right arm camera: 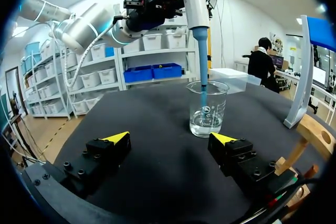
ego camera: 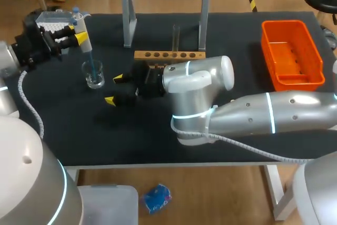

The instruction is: Invert the test tube, pick up the pipette, mount the tip to pipette, aspirate from beaker and dispense into the tube, eject the tip, return the pipette, and cap with the stopper.

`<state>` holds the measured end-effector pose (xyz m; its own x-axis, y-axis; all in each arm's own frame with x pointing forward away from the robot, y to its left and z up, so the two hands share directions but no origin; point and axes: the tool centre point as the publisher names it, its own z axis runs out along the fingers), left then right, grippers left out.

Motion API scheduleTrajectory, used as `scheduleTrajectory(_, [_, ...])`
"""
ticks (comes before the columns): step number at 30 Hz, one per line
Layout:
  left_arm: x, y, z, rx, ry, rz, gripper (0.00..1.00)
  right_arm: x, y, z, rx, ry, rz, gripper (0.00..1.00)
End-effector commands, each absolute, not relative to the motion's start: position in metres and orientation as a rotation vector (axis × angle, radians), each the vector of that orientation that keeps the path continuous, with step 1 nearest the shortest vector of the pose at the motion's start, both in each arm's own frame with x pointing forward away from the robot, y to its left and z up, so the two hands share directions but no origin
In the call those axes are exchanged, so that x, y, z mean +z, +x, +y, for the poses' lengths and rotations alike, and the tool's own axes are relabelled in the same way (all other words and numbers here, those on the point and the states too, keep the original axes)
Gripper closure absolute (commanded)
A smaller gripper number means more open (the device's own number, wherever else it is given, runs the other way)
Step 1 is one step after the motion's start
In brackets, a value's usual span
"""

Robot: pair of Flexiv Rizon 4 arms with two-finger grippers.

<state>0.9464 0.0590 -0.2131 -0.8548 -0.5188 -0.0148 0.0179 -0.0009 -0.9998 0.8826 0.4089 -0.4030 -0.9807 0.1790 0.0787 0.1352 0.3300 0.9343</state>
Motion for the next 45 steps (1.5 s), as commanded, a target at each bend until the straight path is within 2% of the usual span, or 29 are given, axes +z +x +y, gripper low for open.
scheduleTrajectory(1, [-0.214,0.945,0.058,-1.909,-0.521,1.898,1.0,-0.403,0.883,0.41,1.769,0.3,2.531,0.0])
scheduleTrajectory(18, [-0.214,0.945,0.058,-1.909,-0.521,1.898,1.0,-0.403,0.883,0.41,1.769,0.3,2.531,0.0])
scheduleTrajectory(37, [-0.214,0.945,0.058,-1.909,-0.521,1.898,1.0,-0.306,0.833,0.36,1.743,0.074,2.646,0.0])
scheduleTrajectory(45, [-0.214,0.945,0.058,-1.909,-0.521,1.898,1.0,-0.268,0.83,0.341,1.746,-0.077,2.683,0.0])
